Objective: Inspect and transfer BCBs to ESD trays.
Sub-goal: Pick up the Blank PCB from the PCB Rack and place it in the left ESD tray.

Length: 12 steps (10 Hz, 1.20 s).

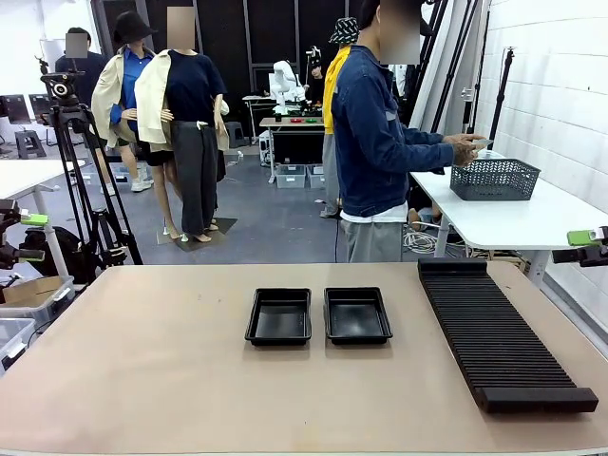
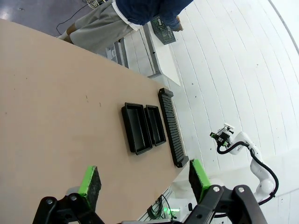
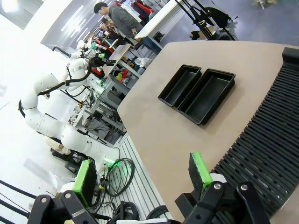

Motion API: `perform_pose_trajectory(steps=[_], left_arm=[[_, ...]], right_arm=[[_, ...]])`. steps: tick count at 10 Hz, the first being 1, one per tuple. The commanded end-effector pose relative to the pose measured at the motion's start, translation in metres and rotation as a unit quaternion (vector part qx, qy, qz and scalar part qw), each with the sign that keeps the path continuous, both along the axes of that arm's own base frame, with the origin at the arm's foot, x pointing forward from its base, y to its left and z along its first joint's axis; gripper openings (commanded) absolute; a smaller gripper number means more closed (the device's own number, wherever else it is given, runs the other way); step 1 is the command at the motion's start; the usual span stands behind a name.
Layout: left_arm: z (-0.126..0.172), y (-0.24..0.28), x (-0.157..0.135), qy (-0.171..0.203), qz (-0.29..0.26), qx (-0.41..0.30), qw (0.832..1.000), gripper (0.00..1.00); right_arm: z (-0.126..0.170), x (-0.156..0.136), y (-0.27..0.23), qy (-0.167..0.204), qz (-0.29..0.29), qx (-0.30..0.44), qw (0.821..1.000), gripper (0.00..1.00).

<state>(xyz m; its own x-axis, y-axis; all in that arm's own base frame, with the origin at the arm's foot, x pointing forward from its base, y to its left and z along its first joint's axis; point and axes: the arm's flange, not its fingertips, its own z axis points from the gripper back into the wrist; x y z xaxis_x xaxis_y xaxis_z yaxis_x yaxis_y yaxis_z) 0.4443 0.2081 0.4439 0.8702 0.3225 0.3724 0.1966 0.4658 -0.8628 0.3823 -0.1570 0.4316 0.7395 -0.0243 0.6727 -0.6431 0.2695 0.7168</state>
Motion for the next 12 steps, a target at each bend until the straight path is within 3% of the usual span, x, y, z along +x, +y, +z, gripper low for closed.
perform_pose_trajectory(steps=[1,12], left_arm=[[0.0018,0.0005,-0.0013,0.001,0.0,-0.007,1.0,1.0],[0.0018,0.0005,-0.0013,0.001,0.0,-0.007,1.0,1.0]], right_arm=[[-0.0007,0.0,-0.0002,0.002,0.001,0.004,1.0,1.0],[-0.0007,0.0,-0.0002,0.002,0.001,0.004,1.0,1.0]])
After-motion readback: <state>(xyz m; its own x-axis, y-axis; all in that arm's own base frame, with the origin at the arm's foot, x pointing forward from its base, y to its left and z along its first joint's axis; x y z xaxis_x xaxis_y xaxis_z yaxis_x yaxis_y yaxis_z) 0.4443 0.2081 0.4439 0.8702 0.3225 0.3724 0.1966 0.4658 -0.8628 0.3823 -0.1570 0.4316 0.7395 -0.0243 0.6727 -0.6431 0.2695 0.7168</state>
